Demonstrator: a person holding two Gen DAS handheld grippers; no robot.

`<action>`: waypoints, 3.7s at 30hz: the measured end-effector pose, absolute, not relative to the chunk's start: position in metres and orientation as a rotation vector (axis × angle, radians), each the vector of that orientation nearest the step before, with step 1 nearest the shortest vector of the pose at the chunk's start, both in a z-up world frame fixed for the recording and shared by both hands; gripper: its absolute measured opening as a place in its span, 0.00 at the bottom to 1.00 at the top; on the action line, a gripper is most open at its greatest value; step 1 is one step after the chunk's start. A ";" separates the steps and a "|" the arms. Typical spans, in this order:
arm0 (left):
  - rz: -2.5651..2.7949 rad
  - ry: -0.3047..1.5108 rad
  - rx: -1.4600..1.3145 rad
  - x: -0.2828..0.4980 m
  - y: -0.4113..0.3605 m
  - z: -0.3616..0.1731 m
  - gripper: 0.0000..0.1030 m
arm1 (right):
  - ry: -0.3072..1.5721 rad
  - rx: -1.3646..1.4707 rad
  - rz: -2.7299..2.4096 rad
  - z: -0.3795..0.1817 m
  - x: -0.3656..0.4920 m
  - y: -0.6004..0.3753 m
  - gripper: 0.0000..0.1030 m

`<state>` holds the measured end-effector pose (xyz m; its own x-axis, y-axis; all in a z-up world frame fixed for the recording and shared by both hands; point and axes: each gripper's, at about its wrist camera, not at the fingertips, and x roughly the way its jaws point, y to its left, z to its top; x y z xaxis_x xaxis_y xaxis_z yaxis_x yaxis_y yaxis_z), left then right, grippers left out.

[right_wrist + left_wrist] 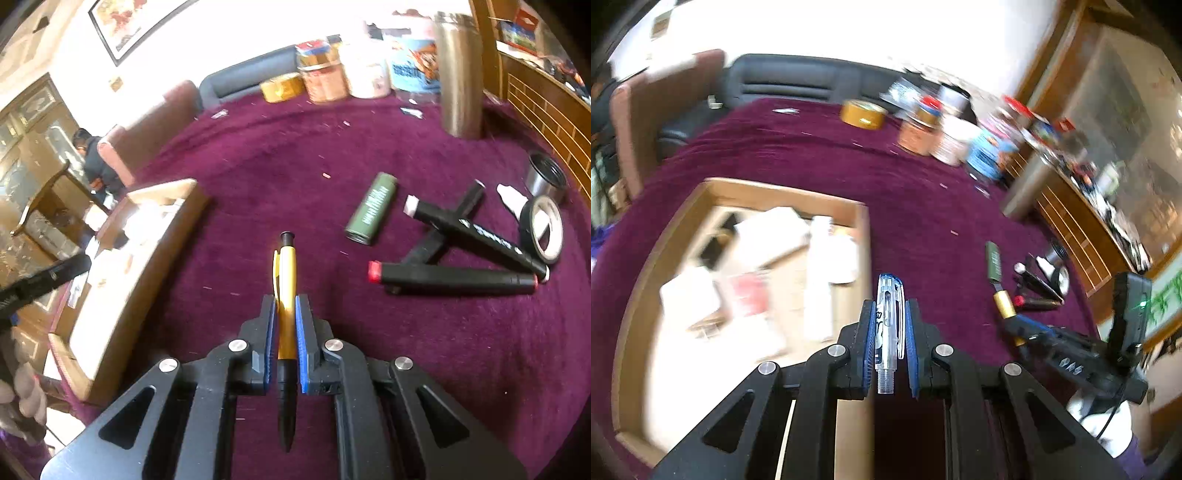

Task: Organize rigid objects
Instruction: 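Carry the yellow pen and clear pen into the tray and open both grippers, then grasp a black marker with the left gripper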

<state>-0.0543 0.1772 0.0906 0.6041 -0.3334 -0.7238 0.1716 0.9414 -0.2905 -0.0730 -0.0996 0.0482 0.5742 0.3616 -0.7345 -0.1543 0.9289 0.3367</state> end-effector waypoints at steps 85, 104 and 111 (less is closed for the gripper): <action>-0.392 0.920 -0.214 -0.150 0.132 0.056 0.54 | 1.004 0.445 0.131 0.029 -0.048 -0.179 0.21; -0.413 0.945 -0.245 -0.144 0.134 0.048 0.54 | 1.097 0.415 0.163 0.022 -0.072 -0.114 0.14; -0.440 0.959 -0.224 -0.146 0.123 0.047 0.54 | 1.099 0.373 0.329 0.035 -0.104 -0.099 0.15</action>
<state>-0.1462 0.1229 0.0475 0.4952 -0.4564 -0.7392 0.2620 0.8897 -0.3739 -0.1035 -0.0991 0.0350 0.4180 0.4362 -0.7969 -0.0736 0.8906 0.4489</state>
